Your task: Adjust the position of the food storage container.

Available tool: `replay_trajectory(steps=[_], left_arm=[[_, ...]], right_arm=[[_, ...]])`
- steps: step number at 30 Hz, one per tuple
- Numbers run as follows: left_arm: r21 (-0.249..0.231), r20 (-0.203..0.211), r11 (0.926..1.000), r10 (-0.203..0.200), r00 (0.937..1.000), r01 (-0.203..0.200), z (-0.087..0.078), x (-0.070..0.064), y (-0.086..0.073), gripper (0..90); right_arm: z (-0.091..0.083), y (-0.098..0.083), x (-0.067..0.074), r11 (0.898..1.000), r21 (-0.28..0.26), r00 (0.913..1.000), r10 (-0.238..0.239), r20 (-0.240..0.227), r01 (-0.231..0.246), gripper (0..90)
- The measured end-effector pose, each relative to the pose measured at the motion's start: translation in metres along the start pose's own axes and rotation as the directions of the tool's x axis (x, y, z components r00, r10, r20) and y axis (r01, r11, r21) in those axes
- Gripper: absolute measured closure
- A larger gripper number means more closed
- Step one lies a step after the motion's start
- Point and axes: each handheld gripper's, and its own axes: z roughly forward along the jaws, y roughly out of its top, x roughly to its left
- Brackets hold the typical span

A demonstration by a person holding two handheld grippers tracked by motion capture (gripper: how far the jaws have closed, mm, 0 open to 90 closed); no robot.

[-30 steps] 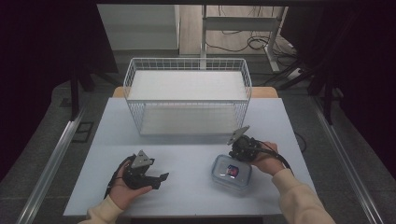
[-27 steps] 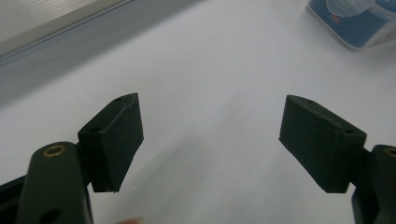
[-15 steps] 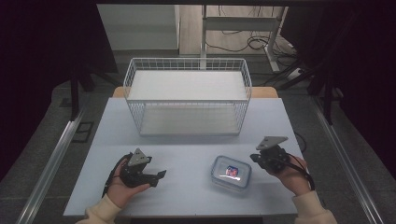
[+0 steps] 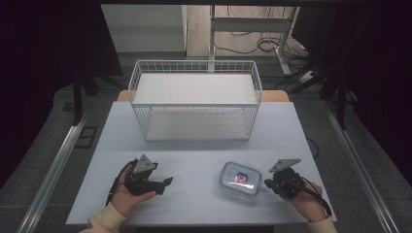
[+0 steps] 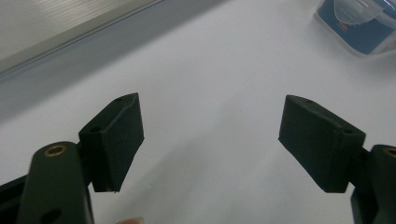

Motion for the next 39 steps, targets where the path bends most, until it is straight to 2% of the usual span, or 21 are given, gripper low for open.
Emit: replay_trajectory(steps=[6,21,39], left_arm=[[0.002,0.001,1.0,0.007,1.0,-0.007,0.0,-0.001,0.0,21.3],[0.006,0.0,1.0,0.005,1.0,-0.005,0.001,-0.001,0.0,21.4],[0.006,0.0,1.0,0.001,1.0,-0.001,0.001,0.0,0.0,21.4]], right_arm=[[0.004,0.005,0.009,1.0,0.019,0.9997,-0.023,0.002,0.023,89.3],[0.008,0.009,0.008,1.0,0.008,0.9997,-0.022,0.009,0.022,89.3],[0.023,0.03,0.008,0.999,0.011,0.9988,-0.043,0.024,0.043,89.3]])
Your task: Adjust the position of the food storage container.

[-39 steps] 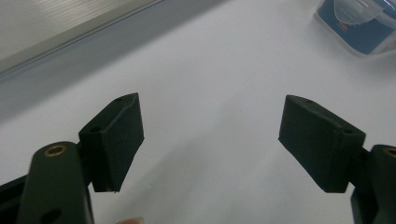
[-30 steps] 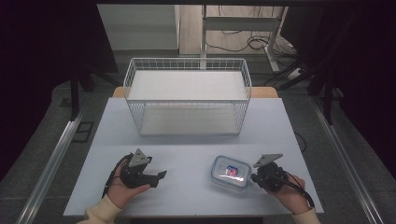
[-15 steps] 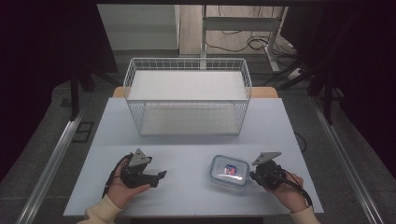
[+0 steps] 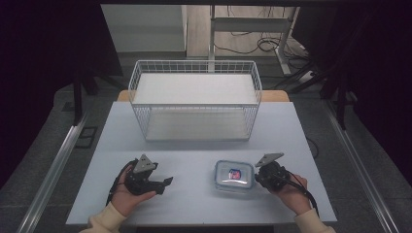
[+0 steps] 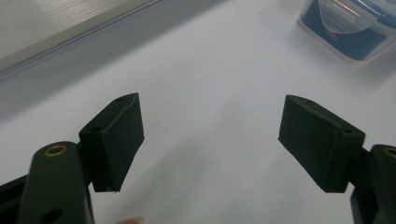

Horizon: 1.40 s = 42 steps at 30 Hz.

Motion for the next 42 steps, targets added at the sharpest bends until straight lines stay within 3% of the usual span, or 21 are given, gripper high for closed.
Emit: replay_trajectory(steps=[15,27,42], left_arm=[[-0.001,-0.001,1.0,0.0,1.0,0.0,-0.001,0.001,0.0,21.4],[-0.005,-0.002,1.0,-0.001,1.0,0.001,-0.002,0.002,0.0,21.5],[-0.01,-0.005,1.0,-0.002,1.0,0.002,-0.004,0.002,0.0,21.6]], right_arm=[[0.012,0.019,0.013,0.999,0.0,0.9989,-0.044,-0.016,0.044,89.3],[0.022,0.036,0.032,0.995,-0.007,0.9943,-0.099,-0.039,0.099,89.3],[0.027,0.047,0.042,0.991,-0.021,0.99,-0.133,-0.047,0.132,89.3]])
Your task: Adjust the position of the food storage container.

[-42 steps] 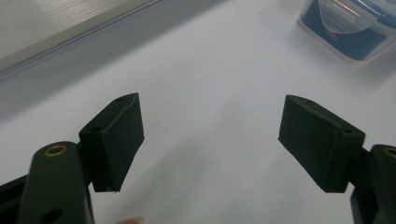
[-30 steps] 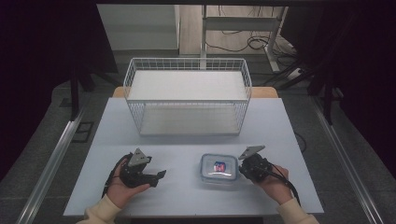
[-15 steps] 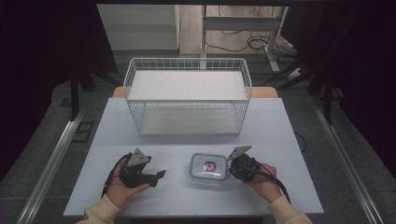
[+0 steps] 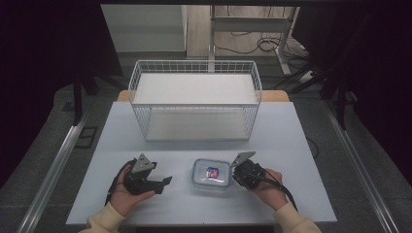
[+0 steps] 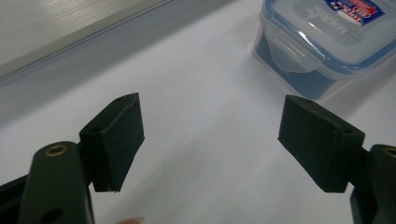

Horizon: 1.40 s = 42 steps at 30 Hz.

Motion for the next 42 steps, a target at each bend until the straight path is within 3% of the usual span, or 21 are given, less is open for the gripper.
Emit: replay_trajectory(steps=[10,34,37,42], left_arm=[[0.003,0.0,1.0,-0.002,1.0,0.002,0.0,0.002,-0.001,21.6],[0.007,-0.004,1.0,-0.002,1.0,0.002,0.001,0.003,-0.001,21.6],[0.003,-0.005,1.0,-0.004,1.0,0.004,0.0,0.003,-0.002,21.6],[-0.001,-0.008,1.0,-0.008,0.9999,0.008,-0.001,0.004,-0.001,21.6]], right_arm=[[0.011,0.015,0.001,1.0,0.002,1.0,-0.009,0.0,0.009,89.3],[0.019,0.028,0.006,0.999,-0.018,0.9995,-0.031,0.004,0.031,89.3],[0.011,0.023,0.002,0.999,-0.044,0.9997,-0.01,0.021,0.011,89.3],[-0.008,0.006,-0.008,0.99,-0.123,0.9974,0.069,0.02,-0.066,89.2]])
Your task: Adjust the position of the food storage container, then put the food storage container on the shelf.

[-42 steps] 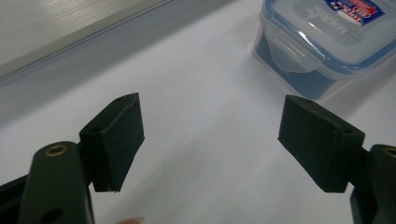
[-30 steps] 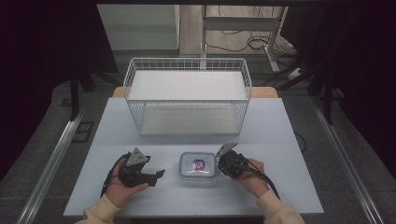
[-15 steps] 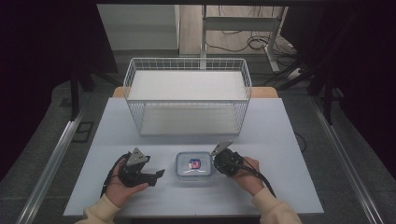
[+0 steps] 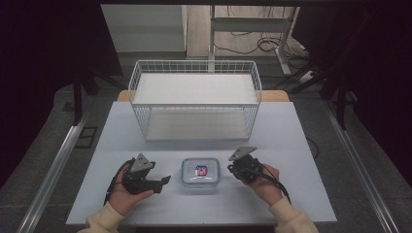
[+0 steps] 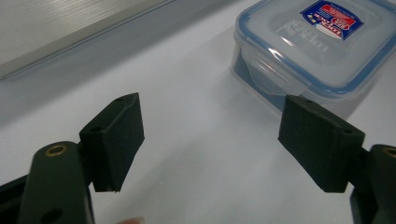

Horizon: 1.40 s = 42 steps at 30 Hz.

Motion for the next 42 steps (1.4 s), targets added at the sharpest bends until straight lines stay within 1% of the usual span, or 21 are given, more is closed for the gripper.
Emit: replay_trajectory(steps=[2,3,5,6,8,9,11,13,14,15,18,21,26,28,30,32,34,38,39,41,42], left_arm=[[0.0,-0.001,1.0,-0.001,1.0,0.001,0.0,0.0,0.0,21.5],[0.0,-0.001,1.0,-0.001,1.0,0.001,0.0,0.0,0.0,21.6],[0.0,-0.002,1.0,-0.001,1.0,0.001,0.0,0.0,0.0,21.5],[-0.002,-0.002,1.0,-0.003,1.0,0.003,0.0,-0.001,0.0,21.4],[-0.005,-0.003,1.0,-0.006,1.0,0.006,0.0,0.0,0.0,21.4],[-0.006,-0.003,1.0,-0.007,1.0,0.007,-0.001,0.0,0.0,21.4],[-0.007,-0.003,0.9999,-0.01,0.9999,0.01,-0.001,0.0,0.0,21.3],[-0.009,-0.002,0.9999,-0.011,0.9999,0.011,-0.001,0.0,0.0,21.2],[-0.009,-0.002,0.9999,-0.012,0.9999,0.012,-0.001,0.0,0.001,21.1],[-0.01,-0.001,0.9999,-0.012,0.9999,0.012,-0.001,0.0,0.001,21.1],[-0.016,0.003,0.9996,-0.021,0.9998,0.021,-0.001,-0.001,0.001,20.7],[-0.02,0.007,0.9991,-0.036,0.9993,0.036,-0.002,0.0,0.002,20.4],[-0.027,0.012,0.9974,-0.067,0.9977,0.068,-0.004,0.001,0.003,19.4],[-0.032,0.023,0.9957,-0.086,0.996,0.087,-0.004,0.001,0.005,18.3],[-0.036,0.046,0.9925,-0.115,0.9923,0.117,-0.003,0.001,0.008,16.9],[-0.034,0.05,0.9894,-0.139,0.989,0.141,-0.001,0.001,0.01,14.8],[-0.027,0.054,0.9871,-0.156,0.9863,0.158,0.002,0.0,0.013,12.4],[-0.014,0.083,0.9821,-0.186,0.979,0.188,0.006,-0.002,0.017,11.4],[-0.01,0.096,0.9805,-0.195,0.9762,0.196,0.007,-0.003,0.018,11.3],[0.003,0.126,0.9759,-0.217,0.968,0.218,0.009,-0.003,0.019,11.3],[0.007,0.143,0.9718,-0.234,0.9617,0.236,0.011,-0.003,0.02,11.3]], right_arm=[[-0.008,-0.006,-0.003,0.998,-0.04,0.9992,0.038,-0.011,-0.038,88.0],[-0.012,-0.009,-0.004,0.996,-0.064,0.998,0.059,-0.023,-0.061,84.4],[-0.019,-0.015,-0.006,0.987,-0.12,0.9938,0.103,-0.043,-0.107,69.5],[-0.02,-0.018,-0.006,0.982,-0.146,0.992,0.115,-0.051,-0.122,61.3],[-0.026,-0.024,-0.008,0.96,-0.208,0.9811,0.177,-0.077,-0.19,45.7],[-0.028,-0.026,-0.009,0.949,-0.223,0.9738,0.203,-0.102,-0.222,40.8],[-0.031,-0.03,-0.013,0.931,-0.238,0.9588,0.249,-0.137,-0.276,34.5],[-0.034,-0.034,-0.016,0.914,-0.25,0.9431,0.283,-0.175,-0.32,30.9],[-0.035,-0.036,-0.017,0.908,-0.251,0.9367,0.295,-0.189,-0.336,27.3],[-0.035,-0.037,-0.017,0.902,-0.256,0.9324,0.304,-0.195,-0.348,26.0],[-0.035,-0.04,-0.019,0.896,-0.259,0.9286,0.316,-0.194,-0.36,25.5],[-0.033,-0.04,-0.018,0.89,-0.259,0.9207,0.328,-0.211,-0.376,24.5],[-0.029,-0.037,-0.015,0.887,-0.25,0.914,0.334,-0.23,-0.387,22.2],[-0.027,-0.036,-0.014,0.886,-0.243,0.9101,0.343,-0.233,-0.396,20.3],[-0.025,-0.034,-0.013,0.885,-0.237,0.9069,0.348,-0.237,-0.401,19.1],[-0.023,-0.032,-0.012,0.888,-0.233,0.9087,0.344,-0.237,-0.397,18.8],[-0.021,-0.029,-0.011,0.89,-0.231,0.9094,0.341,-0.239,-0.394,18.5],[-0.017,-0.025,-0.009,0.893,-0.218,0.907,0.34,-0.248,-0.395,17.9],[-0.017,-0.025,-0.008,0.892,-0.213,0.9047,0.342,-0.254,-0.397,17.8],[-0.014,-0.023,-0.007,0.893,-0.205,0.901,0.345,-0.263,-0.402,17.6],[-0.013,-0.022,-0.007,0.892,-0.2,0.8985,0.347,-0.269,-0.405,17.5]])
